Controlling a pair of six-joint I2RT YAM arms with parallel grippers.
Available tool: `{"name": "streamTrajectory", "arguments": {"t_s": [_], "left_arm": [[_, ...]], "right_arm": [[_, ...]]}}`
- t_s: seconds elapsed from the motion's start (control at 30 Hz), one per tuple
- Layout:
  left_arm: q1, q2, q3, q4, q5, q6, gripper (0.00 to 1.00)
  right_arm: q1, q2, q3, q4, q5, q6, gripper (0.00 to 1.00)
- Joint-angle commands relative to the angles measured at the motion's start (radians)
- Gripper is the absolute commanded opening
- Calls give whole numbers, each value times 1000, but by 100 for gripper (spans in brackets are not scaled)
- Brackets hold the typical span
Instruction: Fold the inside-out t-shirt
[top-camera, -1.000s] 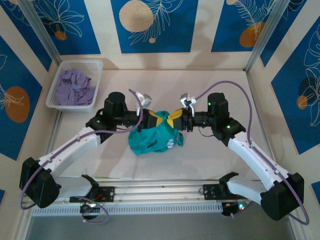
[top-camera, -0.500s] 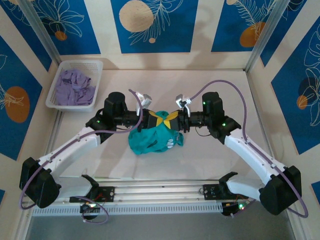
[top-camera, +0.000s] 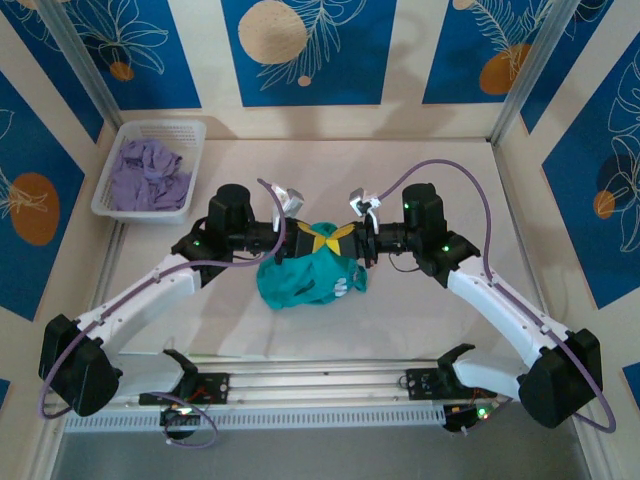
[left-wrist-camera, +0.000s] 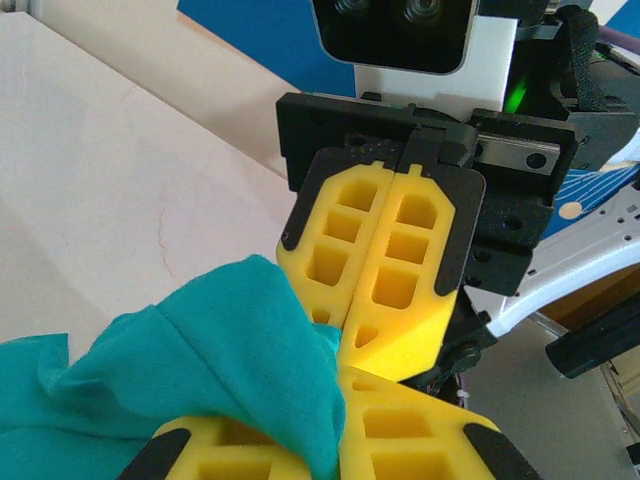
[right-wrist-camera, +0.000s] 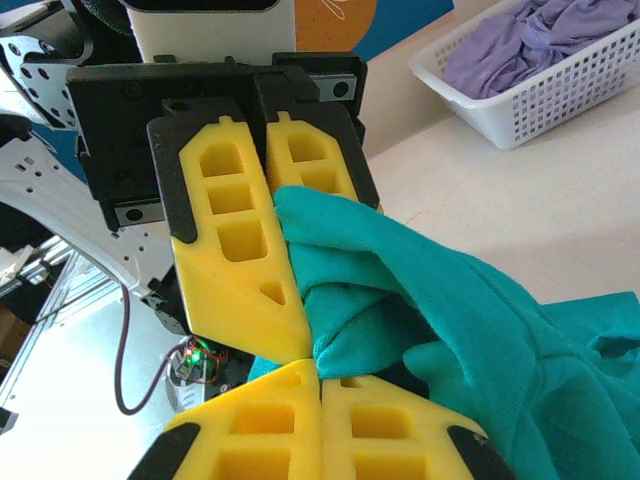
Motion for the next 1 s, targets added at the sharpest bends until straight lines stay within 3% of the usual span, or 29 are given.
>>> {"name": "streamTrajectory", "arguments": {"t_s": [0.0,0.3,0.47,0.7,0.97], "left_arm": [[-9,-21,-8,17,1,16,10],[-9,-32,-4,-11,-21,42,28],[-9,-35,-2,-18,-22,44,24],[-9,-41,-2,-32,-28,53,5],[-9,-38,-3,-28,-22,46,4]], "right_arm": [[-11,-20,20,-12,-24,-30,0],[-33,-42,17,-34,-42,-40,0],[-37,-48,13,-36,-48,-42,0],[-42,-56,9,-34,-49,-35,3],[-39,-47,-6,28,-65,11,9]]}}
